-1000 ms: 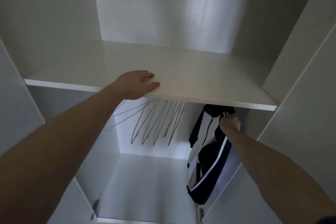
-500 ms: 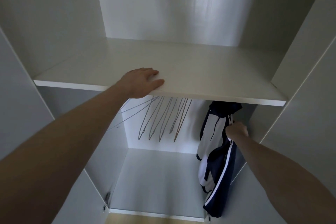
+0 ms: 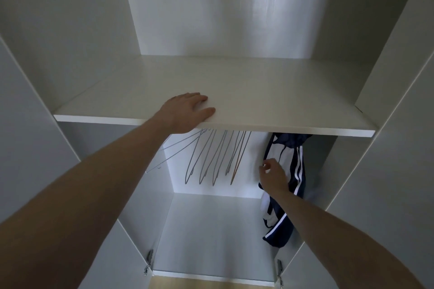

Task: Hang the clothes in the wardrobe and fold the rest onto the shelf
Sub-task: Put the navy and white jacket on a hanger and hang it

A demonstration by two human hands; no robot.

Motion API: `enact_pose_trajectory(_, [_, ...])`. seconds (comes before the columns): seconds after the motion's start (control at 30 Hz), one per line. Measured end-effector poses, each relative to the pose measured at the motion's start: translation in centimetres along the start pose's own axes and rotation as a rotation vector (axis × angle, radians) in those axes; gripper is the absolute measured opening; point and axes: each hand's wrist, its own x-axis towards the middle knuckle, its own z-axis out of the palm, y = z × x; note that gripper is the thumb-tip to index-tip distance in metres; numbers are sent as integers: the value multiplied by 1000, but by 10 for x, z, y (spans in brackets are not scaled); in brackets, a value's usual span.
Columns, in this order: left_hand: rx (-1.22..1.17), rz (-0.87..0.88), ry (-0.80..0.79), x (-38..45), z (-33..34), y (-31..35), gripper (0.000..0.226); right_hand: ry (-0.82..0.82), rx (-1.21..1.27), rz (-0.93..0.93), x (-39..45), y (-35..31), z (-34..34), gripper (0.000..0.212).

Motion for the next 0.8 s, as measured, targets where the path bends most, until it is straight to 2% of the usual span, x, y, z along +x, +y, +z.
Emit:
enact_pose_trajectory(0.1, [-7,-12,8,-1,0,0,67,-231,54,106,6,-20,23,40])
enact_pose_trajectory(0.2, [-6,-16,13,-1,1,0,67,-276,77,136,17,-33,40,44])
enact_pose_trajectory(0.27, [-6,-22,17,0,1,0,67,-282,70,143,25,-37,49,36])
enact_pose_trajectory(0.3, [-8,-24,20,0,1,0,67,-276,72,146,28,-37,53,33])
enact_pose_trajectory(0.4, [-13,-21,33,0,1,0,67,-230,51,143,32,-40,60,44])
enact_pose_trajectory(0.53, [-15,-24,43,1,2,-2,68,-199,15,131,34,-43,61,28])
enact_pose_trajectory(0.8, [-1,-29,43,4,3,-4,69,-33,213,129,24,-42,47,22])
